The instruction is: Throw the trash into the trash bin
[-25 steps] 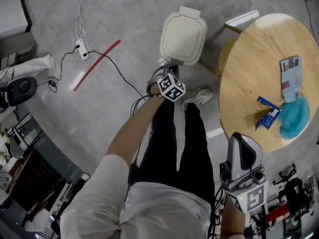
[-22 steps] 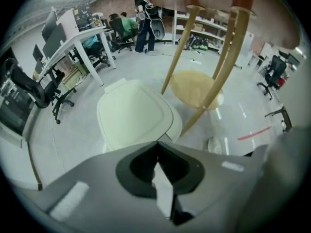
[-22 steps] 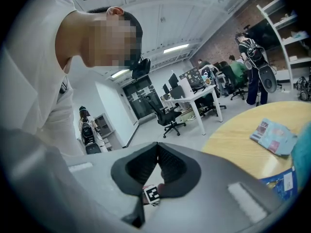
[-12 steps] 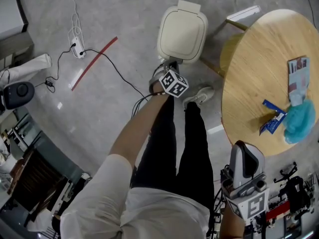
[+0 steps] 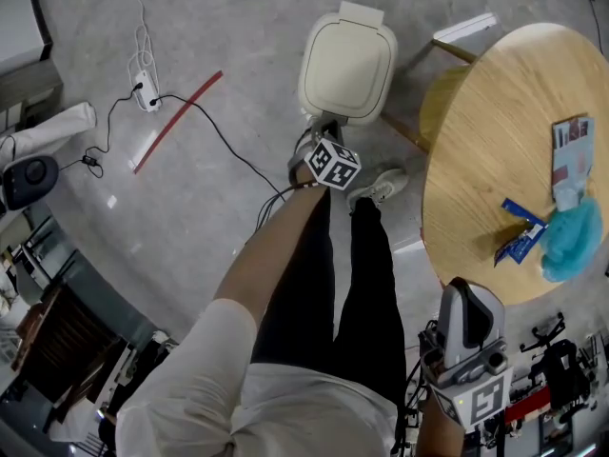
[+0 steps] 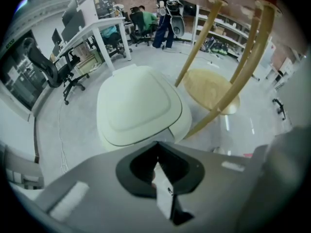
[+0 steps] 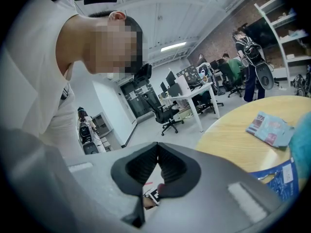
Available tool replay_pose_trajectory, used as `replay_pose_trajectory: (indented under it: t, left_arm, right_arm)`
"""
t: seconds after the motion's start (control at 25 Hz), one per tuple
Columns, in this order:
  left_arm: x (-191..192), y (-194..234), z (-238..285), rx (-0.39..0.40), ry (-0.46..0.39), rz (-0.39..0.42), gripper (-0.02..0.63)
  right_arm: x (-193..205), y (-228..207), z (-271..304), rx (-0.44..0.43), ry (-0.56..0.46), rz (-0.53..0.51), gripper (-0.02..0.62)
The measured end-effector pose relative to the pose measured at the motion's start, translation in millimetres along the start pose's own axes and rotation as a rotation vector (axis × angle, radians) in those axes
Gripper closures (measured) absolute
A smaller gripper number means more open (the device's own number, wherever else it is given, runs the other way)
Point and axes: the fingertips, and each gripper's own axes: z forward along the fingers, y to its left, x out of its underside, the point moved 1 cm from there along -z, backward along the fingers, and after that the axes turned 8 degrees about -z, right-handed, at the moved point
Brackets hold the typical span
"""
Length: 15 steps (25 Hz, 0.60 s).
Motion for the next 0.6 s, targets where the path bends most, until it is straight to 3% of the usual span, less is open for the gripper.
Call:
replay_pose_trajectory:
  t: [0.24,0.36,0.6]
  left_arm:
    - [-3.4,7.5,0.4,-0.006,-0.006,-0.085,0.601]
    - [-2.9,7.1,2.4,-0.002,0.007,-0.091,0.601]
    - [-0.3,7.1,4.9,-0.006,0.024,-0.104,0.600]
  right_arm:
    - [-2.2,-0.6,6.3,0.003,-0.009,0.026,0.594]
    - [-6.4,-1.7,11.9,0.009,-0.028,0.050,0.594]
    - [-1.1,-5.1,6.7,0.006,-0.012,0.004,0.594]
